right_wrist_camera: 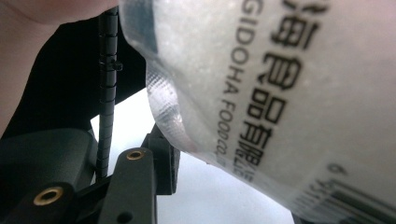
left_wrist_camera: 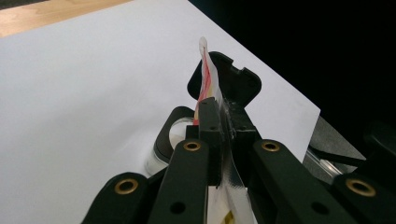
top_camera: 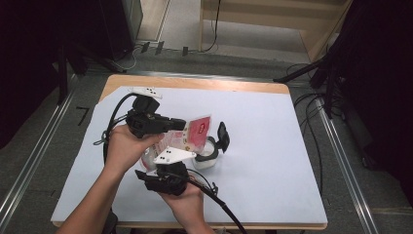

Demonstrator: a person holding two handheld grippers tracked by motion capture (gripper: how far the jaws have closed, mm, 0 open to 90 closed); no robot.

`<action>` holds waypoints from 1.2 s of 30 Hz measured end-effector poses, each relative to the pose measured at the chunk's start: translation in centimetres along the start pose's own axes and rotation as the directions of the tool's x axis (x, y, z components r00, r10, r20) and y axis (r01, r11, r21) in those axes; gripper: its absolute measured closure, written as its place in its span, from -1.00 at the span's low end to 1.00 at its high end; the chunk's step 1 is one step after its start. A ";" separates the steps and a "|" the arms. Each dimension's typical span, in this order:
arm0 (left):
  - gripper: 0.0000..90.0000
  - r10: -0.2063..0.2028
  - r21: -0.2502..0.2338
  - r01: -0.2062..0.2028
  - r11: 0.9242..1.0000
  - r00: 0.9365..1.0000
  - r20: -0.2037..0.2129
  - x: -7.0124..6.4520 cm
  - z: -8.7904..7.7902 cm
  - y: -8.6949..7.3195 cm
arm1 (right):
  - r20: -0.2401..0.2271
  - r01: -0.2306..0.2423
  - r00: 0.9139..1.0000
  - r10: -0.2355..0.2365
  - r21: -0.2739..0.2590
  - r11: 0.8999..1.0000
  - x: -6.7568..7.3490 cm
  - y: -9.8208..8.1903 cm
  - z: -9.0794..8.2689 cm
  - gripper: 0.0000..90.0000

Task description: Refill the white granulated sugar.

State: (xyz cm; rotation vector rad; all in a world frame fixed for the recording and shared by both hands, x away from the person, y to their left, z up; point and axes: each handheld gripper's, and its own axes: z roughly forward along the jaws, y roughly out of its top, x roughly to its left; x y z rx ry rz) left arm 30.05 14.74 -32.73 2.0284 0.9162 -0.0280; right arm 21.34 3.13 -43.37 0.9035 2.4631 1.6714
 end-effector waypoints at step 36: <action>0.94 0.015 -0.001 -0.015 1.000 1.000 0.020 -0.3 0.2 -0.1 | 0.007 0.001 1.000 -0.001 -0.011 1.000 0.2 -0.2 0.1 0.26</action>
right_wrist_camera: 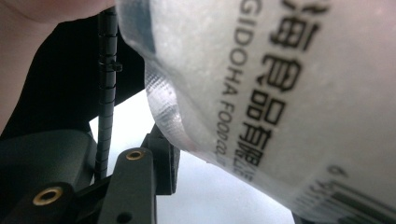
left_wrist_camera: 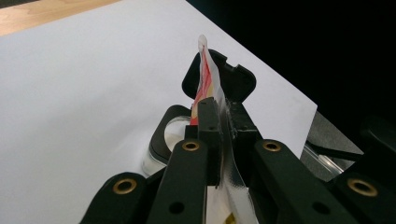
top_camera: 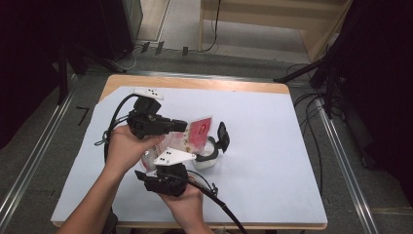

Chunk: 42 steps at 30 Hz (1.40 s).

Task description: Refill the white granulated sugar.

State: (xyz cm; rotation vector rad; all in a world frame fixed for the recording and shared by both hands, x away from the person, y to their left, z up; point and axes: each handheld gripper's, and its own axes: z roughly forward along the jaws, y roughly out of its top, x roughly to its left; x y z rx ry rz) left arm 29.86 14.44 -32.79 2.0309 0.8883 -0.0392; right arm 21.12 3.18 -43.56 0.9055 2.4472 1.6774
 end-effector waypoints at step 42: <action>0.95 0.011 0.055 -0.011 0.998 1.000 -0.005 -0.1 1.0 2.8 | 0.019 -0.030 0.999 0.031 -0.043 0.999 -1.0 1.3 -0.6 0.27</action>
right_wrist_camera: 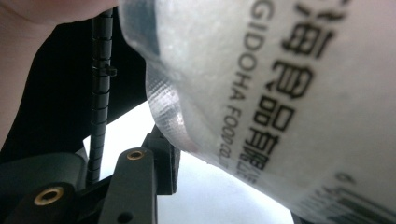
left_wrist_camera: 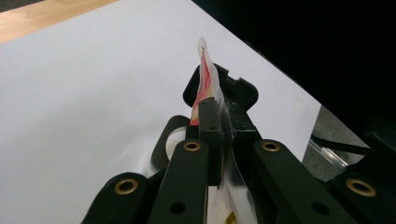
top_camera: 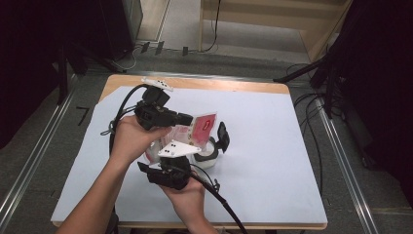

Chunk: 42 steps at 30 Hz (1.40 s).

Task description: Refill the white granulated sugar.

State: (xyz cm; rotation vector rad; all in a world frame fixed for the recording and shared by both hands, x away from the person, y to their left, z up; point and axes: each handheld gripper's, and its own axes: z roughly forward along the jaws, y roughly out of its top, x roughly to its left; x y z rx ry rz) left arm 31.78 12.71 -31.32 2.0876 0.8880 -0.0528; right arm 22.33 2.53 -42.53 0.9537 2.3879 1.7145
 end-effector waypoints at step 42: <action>0.96 0.002 -0.022 -0.002 1.000 1.000 -0.002 0.1 0.5 -0.6 | 0.019 0.016 1.000 -0.017 0.027 0.999 -0.4 -0.3 0.1 0.28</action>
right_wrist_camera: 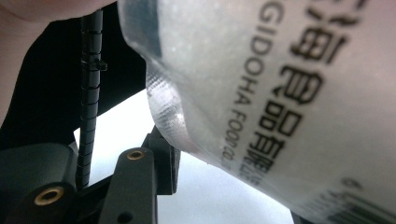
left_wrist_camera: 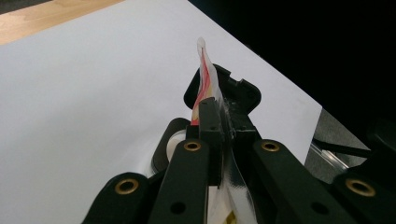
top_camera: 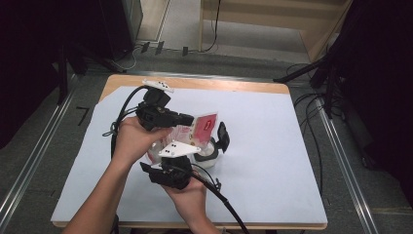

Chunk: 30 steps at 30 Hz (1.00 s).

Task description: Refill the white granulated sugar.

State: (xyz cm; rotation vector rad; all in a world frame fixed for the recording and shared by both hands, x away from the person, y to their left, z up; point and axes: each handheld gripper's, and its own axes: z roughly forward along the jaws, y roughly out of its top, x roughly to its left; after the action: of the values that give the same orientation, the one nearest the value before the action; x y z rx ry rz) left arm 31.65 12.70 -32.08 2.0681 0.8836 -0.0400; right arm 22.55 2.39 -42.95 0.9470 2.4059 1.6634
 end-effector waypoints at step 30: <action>0.95 0.003 0.022 -0.002 1.000 1.000 -0.014 -0.2 -0.4 0.2 | -0.023 -0.012 1.000 0.012 -0.020 1.000 0.5 0.1 0.1 0.27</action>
State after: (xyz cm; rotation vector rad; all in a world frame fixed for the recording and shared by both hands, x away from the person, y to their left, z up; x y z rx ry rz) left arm 31.46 12.83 -31.62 2.0918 0.8925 -0.0340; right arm 22.21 2.71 -42.77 0.9467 2.3978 1.7082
